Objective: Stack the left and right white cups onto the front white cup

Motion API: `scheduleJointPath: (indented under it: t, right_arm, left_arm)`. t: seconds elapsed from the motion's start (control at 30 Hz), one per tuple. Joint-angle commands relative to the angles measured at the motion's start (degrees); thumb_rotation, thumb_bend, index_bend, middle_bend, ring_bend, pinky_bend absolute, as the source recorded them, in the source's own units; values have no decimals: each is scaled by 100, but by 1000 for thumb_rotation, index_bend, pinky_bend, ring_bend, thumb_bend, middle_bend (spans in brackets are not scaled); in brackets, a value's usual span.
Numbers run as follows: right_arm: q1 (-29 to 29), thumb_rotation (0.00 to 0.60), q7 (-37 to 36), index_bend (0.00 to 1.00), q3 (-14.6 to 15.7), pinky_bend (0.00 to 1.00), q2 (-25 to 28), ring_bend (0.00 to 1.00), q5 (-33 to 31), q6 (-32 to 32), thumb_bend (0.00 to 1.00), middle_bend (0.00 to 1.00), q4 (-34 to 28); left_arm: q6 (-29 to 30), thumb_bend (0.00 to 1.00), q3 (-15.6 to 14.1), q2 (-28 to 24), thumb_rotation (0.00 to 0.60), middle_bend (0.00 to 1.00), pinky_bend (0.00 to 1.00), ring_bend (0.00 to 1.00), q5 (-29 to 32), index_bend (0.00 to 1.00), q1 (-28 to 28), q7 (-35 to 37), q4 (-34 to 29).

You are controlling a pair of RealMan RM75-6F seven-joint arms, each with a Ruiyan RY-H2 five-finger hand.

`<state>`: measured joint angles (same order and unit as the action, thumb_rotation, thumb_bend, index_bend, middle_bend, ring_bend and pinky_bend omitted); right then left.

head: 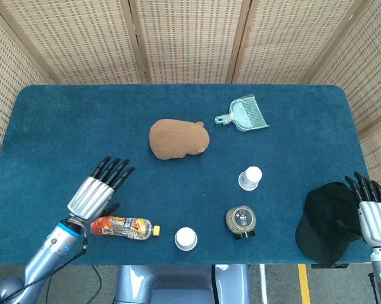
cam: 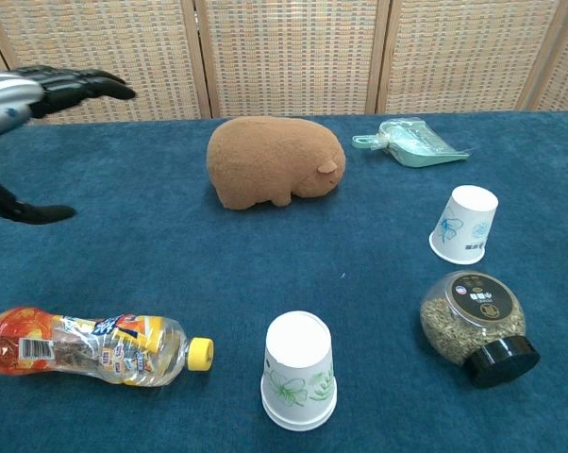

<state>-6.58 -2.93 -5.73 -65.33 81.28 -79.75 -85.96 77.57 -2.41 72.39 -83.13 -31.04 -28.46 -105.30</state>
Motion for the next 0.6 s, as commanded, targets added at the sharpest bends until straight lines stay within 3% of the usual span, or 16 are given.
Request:
scheduleJointPath:
  t: [0.03,0.33,0.6]
  right_arm:
    - [-57,600,52,132,6,0,-48,0,27,67,4,0,5]
    - [-534,600,399,268,-208,56,-281,0,257,269,58,87,-202]
    - [-1256,600,1122,363,-541,106,-526,15,78,957,101,166,-624]
  left_arm:
    - [872,272,-172,-106,600,0,0,0,-11,27,758,-68,308]
    - [1459,272,-281,-351,600,0,0,0,12,28,1462,762,790]
    - [1457,272,-196,-445,600,0,0,0,-110,29,1594,1212,965]
